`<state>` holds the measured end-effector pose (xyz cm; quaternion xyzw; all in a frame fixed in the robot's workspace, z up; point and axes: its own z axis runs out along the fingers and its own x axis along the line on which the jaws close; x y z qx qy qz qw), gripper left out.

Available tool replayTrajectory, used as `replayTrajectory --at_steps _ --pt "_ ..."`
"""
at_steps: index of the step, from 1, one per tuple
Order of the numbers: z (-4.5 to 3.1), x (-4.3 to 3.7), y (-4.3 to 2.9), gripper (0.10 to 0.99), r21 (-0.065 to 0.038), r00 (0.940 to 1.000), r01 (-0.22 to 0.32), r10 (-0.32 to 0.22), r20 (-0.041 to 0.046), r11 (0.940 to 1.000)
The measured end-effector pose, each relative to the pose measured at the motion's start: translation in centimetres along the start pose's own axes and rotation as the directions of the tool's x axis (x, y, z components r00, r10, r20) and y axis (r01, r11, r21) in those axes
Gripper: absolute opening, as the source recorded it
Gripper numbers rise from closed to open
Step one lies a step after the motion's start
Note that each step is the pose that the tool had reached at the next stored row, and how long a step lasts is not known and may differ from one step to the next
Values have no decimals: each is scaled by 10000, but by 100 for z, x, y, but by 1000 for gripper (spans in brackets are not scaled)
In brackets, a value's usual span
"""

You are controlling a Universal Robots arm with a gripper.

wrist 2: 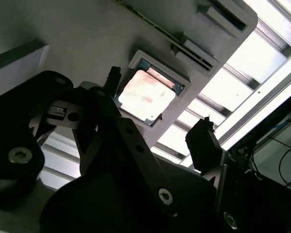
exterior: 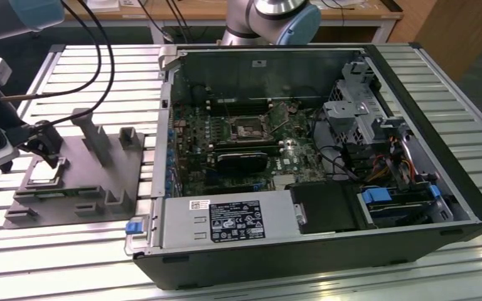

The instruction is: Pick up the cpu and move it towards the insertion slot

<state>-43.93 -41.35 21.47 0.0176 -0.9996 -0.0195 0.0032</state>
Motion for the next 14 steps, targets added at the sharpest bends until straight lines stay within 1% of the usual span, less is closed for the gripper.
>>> replayTrajectory --at_steps 14 --pt "44 -4 10 820 1 10000 -1 1 -2 10000"
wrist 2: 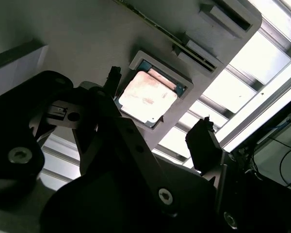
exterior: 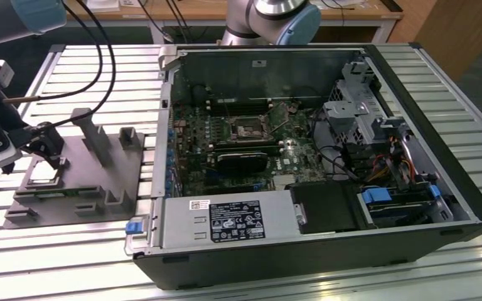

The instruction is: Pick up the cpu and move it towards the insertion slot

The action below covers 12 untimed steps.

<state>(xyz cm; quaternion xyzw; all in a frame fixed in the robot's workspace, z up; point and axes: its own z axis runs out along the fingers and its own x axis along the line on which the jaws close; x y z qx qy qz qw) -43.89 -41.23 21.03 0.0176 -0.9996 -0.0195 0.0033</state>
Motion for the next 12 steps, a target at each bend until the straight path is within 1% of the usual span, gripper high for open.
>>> replayTrajectory --at_steps 2,12 --pt "34 -3 18 820 1 10000 0 0 -1 10000" --pt "50 -10 27 820 -1 10000 0 0 2 10000"
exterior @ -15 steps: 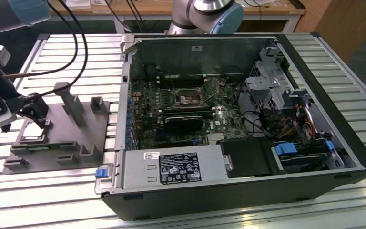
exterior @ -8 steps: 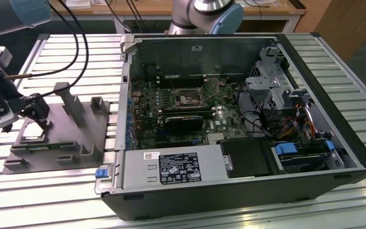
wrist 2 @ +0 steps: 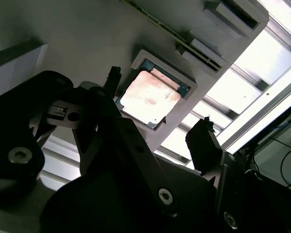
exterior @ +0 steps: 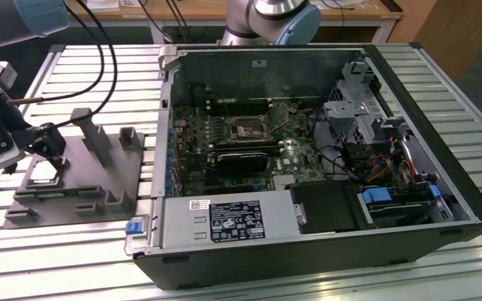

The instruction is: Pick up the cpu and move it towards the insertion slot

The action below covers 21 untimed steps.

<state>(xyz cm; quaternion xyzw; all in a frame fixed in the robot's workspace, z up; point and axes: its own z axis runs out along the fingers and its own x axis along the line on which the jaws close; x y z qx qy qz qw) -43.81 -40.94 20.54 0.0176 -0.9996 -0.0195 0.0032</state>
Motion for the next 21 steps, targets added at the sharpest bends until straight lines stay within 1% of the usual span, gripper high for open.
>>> replayTrajectory --at_steps 4,8,21 --pt "12 -4 9 820 1 10000 -1 1 -1 10000" --pt "39 -7 33 820 1 10000 -31 31 -1 10000" --pt "158 -8 49 820 -2 9995 -324 324 11 9995"
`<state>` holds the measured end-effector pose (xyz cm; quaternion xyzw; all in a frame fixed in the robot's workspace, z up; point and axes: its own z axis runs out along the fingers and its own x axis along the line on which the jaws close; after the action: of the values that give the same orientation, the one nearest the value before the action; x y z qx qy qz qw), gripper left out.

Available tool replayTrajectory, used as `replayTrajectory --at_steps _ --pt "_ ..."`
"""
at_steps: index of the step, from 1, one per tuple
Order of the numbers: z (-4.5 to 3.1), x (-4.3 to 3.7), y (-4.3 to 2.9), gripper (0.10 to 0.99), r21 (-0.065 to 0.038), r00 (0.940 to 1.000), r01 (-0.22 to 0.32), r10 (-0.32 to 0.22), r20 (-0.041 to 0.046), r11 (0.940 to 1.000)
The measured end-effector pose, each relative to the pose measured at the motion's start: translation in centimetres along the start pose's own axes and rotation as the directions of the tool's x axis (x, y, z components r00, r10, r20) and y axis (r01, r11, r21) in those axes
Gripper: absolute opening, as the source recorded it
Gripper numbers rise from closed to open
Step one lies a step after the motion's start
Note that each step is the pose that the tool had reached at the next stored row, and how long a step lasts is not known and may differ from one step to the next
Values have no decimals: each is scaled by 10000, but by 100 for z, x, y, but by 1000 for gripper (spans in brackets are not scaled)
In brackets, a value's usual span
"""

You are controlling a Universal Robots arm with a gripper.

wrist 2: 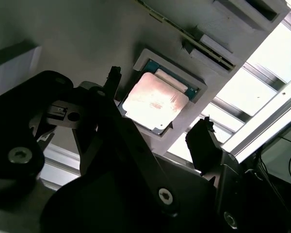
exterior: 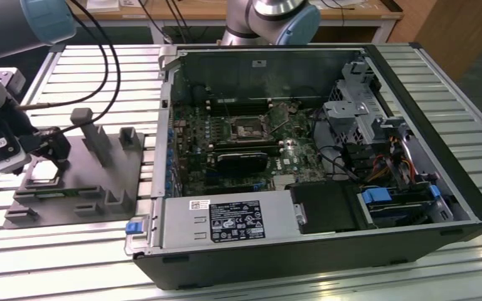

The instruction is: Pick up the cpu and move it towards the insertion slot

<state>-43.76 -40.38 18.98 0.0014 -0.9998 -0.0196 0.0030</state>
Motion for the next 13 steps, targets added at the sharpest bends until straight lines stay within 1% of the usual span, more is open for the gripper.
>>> replayTrajectory --at_steps 6,7,9,10,11,12,13 --pt "33 0 2 808 1 10000 -24 24 0 10000" --pt "36 0 2 737 1 10000 -24 24 -1 10000" --pt "43 0 3 737 1 10000 -24 24 0 10000" --pt "47 0 3 718 0 10000 -24 24 1 10000" --pt "51 -1 4 718 0 10000 -24 24 2 10000" --pt "52 0 5 651 1 10000 -24 24 0 10000" --pt "53 0 5 651 2 10000 -24 24 -1 10000"
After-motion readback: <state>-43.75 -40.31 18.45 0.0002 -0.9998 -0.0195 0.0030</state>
